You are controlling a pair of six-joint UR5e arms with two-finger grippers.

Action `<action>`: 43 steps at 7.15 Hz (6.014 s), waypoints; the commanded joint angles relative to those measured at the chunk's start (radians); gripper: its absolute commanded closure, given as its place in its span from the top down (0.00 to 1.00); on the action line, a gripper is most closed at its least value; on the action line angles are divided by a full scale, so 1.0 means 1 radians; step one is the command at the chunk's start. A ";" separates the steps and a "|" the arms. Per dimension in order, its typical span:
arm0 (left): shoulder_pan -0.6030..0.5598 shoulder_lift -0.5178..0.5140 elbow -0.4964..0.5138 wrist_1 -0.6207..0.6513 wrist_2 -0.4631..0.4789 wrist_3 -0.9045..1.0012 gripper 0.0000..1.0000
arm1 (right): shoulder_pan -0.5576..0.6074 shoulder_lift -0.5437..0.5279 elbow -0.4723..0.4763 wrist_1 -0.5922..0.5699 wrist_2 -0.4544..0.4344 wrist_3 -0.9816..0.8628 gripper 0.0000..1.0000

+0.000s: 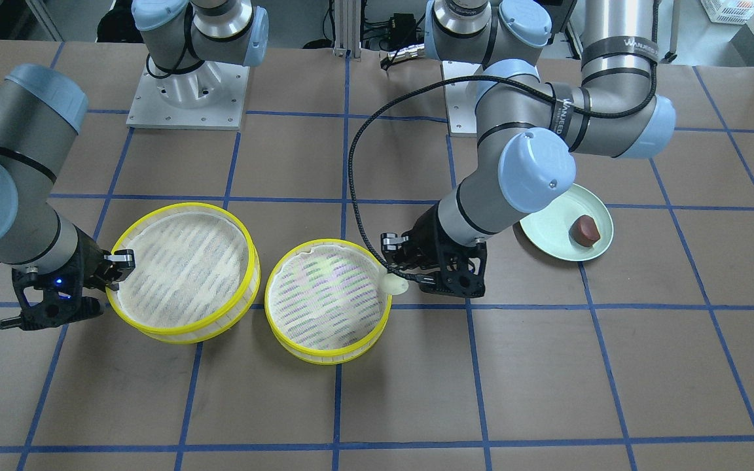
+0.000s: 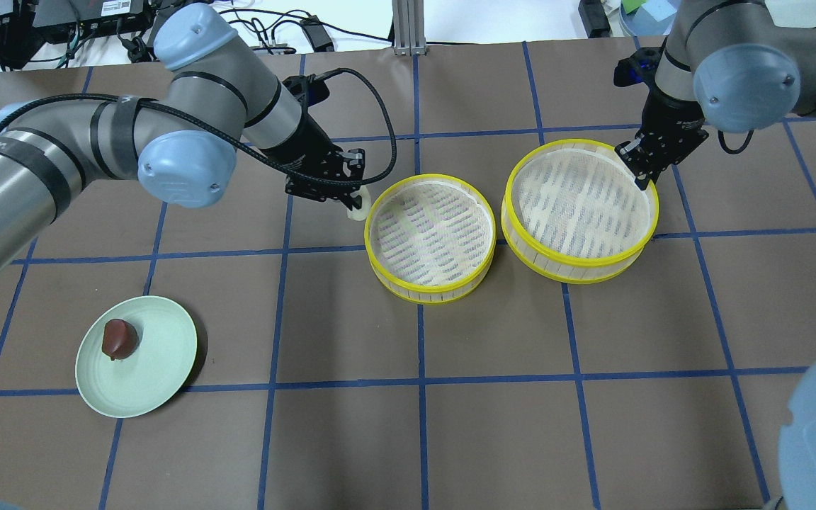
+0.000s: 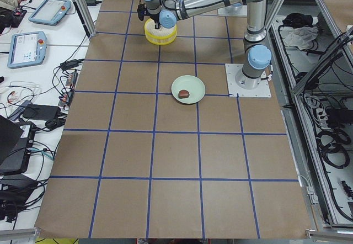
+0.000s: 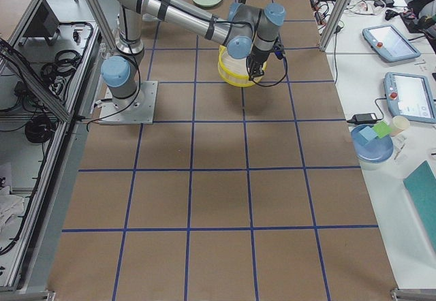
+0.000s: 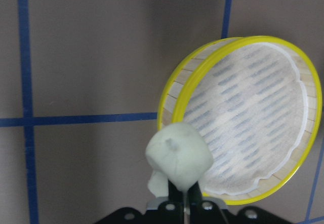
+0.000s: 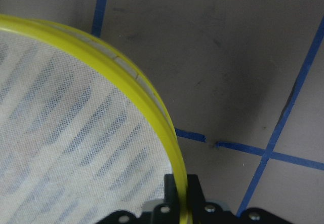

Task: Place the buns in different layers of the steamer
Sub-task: 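Carry the white bun with the left gripper into the bottom steamer tier, then restack the top tier with the right gripper while the left withdraws, then lower the left gripper to the plate and grasp the dark brown bun, then carry the brown bun over the top tier with the left gripper while the right releases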

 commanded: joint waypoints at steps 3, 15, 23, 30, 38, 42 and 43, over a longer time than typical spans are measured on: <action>-0.073 -0.073 -0.001 0.075 -0.059 -0.005 0.19 | 0.000 -0.003 0.000 -0.001 -0.004 0.003 0.00; 0.224 0.083 0.001 -0.212 0.374 0.117 1.00 | 0.342 0.001 -0.038 -0.027 0.028 0.647 0.00; 0.598 0.038 -0.185 -0.291 0.526 0.384 1.00 | 0.367 0.069 -0.026 -0.056 0.048 0.649 0.00; 0.625 -0.073 -0.195 -0.242 0.556 0.384 0.62 | 0.365 0.078 -0.030 -0.099 0.035 0.646 0.00; 0.513 0.005 -0.058 -0.448 0.514 0.349 0.00 | 0.365 0.075 -0.026 -0.087 0.033 0.643 0.01; 0.404 0.105 -0.039 -0.455 0.452 0.221 0.00 | 0.365 0.075 -0.020 -0.079 0.032 0.641 0.02; 0.398 0.114 -0.019 -0.455 0.446 0.181 0.00 | 0.365 0.075 -0.020 -0.076 0.032 0.641 0.03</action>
